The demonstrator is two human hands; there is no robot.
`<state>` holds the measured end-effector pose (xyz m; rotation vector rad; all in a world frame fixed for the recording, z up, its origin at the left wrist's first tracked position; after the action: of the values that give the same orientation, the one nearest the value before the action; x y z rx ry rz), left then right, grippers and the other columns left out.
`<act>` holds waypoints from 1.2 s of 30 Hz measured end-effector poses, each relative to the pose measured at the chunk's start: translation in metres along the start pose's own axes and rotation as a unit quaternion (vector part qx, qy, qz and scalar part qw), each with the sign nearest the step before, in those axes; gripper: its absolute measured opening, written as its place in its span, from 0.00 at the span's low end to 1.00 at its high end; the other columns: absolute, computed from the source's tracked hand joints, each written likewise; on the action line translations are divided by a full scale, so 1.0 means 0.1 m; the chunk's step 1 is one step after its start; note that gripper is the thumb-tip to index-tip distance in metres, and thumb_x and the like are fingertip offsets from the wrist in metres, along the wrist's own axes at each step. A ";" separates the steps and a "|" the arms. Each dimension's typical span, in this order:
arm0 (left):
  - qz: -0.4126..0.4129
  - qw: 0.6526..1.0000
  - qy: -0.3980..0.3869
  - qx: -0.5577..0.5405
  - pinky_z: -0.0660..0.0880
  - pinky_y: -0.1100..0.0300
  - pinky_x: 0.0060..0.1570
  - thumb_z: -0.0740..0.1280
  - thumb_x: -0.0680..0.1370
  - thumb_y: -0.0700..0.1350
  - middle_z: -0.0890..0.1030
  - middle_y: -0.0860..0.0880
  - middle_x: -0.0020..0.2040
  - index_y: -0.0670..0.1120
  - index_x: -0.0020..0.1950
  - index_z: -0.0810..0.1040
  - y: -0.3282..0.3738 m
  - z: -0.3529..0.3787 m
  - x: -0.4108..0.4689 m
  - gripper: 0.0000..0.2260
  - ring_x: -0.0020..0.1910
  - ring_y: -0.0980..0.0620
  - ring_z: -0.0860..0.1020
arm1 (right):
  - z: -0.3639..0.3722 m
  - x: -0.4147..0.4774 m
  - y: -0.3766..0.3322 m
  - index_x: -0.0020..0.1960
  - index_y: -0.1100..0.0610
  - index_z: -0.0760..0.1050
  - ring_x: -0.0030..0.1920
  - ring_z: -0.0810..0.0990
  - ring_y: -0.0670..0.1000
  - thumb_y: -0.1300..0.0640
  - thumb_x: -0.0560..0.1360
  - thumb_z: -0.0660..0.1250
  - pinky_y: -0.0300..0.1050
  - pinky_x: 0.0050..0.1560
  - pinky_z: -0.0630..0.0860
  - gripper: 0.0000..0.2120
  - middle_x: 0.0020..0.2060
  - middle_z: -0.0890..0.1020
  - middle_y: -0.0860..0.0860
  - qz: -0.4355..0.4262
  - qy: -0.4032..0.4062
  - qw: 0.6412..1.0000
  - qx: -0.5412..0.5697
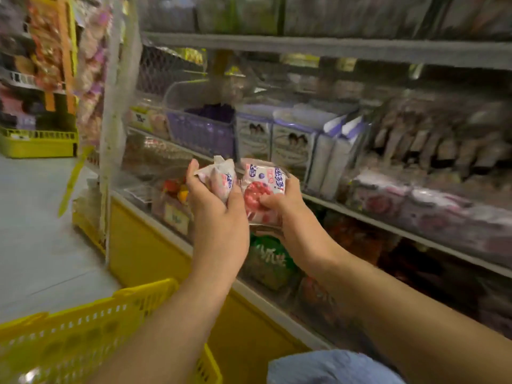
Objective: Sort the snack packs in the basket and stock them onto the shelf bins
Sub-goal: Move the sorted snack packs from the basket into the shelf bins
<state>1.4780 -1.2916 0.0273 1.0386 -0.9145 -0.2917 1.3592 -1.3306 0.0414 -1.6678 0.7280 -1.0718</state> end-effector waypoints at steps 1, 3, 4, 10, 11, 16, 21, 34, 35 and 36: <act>0.014 1.000 0.000 -0.009 0.57 0.88 0.45 0.62 0.80 0.40 0.63 0.42 0.73 0.46 0.77 0.53 0.15 0.11 -0.04 0.28 0.64 0.60 0.65 | -0.13 -0.06 -0.16 0.64 0.44 0.56 0.50 0.83 0.50 0.53 0.71 0.61 0.46 0.50 0.81 0.24 0.56 0.78 0.50 -0.015 0.016 1.000 -0.019; 0.014 0.998 -0.024 -0.052 0.59 0.88 0.38 0.60 0.81 0.41 0.61 0.44 0.75 0.49 0.77 0.51 0.45 0.36 -0.11 0.28 0.69 0.54 0.65 | -0.39 -0.22 -0.52 0.63 0.40 0.50 0.54 0.82 0.49 0.48 0.72 0.63 0.50 0.58 0.78 0.27 0.58 0.74 0.44 -0.069 0.065 0.992 -0.085; 0.019 0.997 -0.034 -0.069 0.59 0.88 0.37 0.60 0.81 0.41 0.60 0.45 0.76 0.50 0.77 0.51 0.60 0.49 -0.15 0.28 0.70 0.55 0.65 | -0.52 -0.31 -0.70 0.62 0.41 0.51 0.53 0.81 0.46 0.47 0.73 0.64 0.49 0.58 0.78 0.25 0.56 0.75 0.39 -0.104 0.090 0.983 -0.118; 0.054 0.986 -0.093 -0.131 0.59 0.88 0.41 0.58 0.82 0.41 0.58 0.46 0.77 0.52 0.77 0.50 1.30 1.15 -0.30 0.26 0.72 0.53 0.64 | -1.13 -0.69 -1.46 0.59 0.45 0.64 0.54 0.80 0.50 0.50 0.78 0.63 0.53 0.59 0.76 0.11 0.56 0.78 0.48 -0.235 0.201 0.930 -0.199; 0.056 0.984 -0.105 -0.132 0.60 0.87 0.42 0.58 0.82 0.42 0.58 0.46 0.77 0.52 0.77 0.50 1.37 1.24 -0.33 0.26 0.71 0.53 0.65 | -1.22 -0.72 -1.53 0.60 0.46 0.65 0.54 0.80 0.50 0.49 0.78 0.63 0.51 0.59 0.76 0.12 0.55 0.78 0.49 -0.239 0.216 0.924 -0.205; 0.036 0.966 -0.187 -0.173 0.70 0.79 0.42 0.57 0.82 0.42 0.59 0.48 0.76 0.55 0.77 0.49 1.51 1.68 -0.39 0.27 0.67 0.57 0.67 | -1.57 -0.80 -1.72 0.59 0.44 0.65 0.48 0.82 0.46 0.54 0.76 0.68 0.46 0.51 0.80 0.17 0.49 0.80 0.45 -0.225 0.198 0.924 -0.239; -0.032 0.943 -0.251 -0.217 0.76 0.50 0.60 0.58 0.82 0.44 0.60 0.51 0.76 0.62 0.75 0.51 1.37 1.91 -0.34 0.26 0.68 0.51 0.70 | -2.08 -0.75 -2.02 0.62 0.36 0.63 0.58 0.76 0.50 0.53 0.75 0.68 0.42 0.55 0.77 0.22 0.63 0.67 0.48 -0.138 0.210 0.860 -0.444; -0.020 0.927 -0.282 -0.247 0.81 0.59 0.43 0.59 0.82 0.42 0.68 0.67 0.56 0.64 0.73 0.55 1.28 2.02 -0.06 0.25 0.50 0.60 0.77 | -2.86 -0.23 -2.10 0.66 0.49 0.70 0.50 0.76 0.57 0.50 0.76 0.59 0.48 0.45 0.70 0.19 0.55 0.77 0.54 0.202 0.189 0.450 -0.849; -0.019 0.925 -0.286 -0.250 0.81 0.59 0.43 0.59 0.82 0.42 0.68 0.67 0.56 0.64 0.73 0.55 1.28 2.02 -0.05 0.25 0.50 0.60 0.77 | -2.87 -0.16 -2.07 0.66 0.50 0.70 0.51 0.75 0.57 0.51 0.76 0.59 0.49 0.45 0.69 0.19 0.56 0.77 0.54 0.221 0.178 0.439 -0.853; -0.019 0.922 -0.291 -0.254 0.81 0.59 0.43 0.59 0.82 0.42 0.69 0.67 0.57 0.64 0.73 0.55 1.27 2.02 -0.05 0.25 0.51 0.60 0.77 | -2.88 -0.11 -2.05 0.65 0.51 0.71 0.53 0.75 0.58 0.51 0.76 0.59 0.50 0.46 0.69 0.18 0.55 0.76 0.54 0.236 0.170 0.432 -0.854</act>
<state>1.2956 -1.3477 0.1699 0.4823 -1.2610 -0.8554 1.0901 -1.3708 0.2668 -2.2872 3.0167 0.2590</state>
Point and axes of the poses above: each hand's wrist, its own x-axis towards the middle knuckle, its own z-axis out of the palm, y = z × x, the point moved 7 cm from there along x, towards the middle knuckle
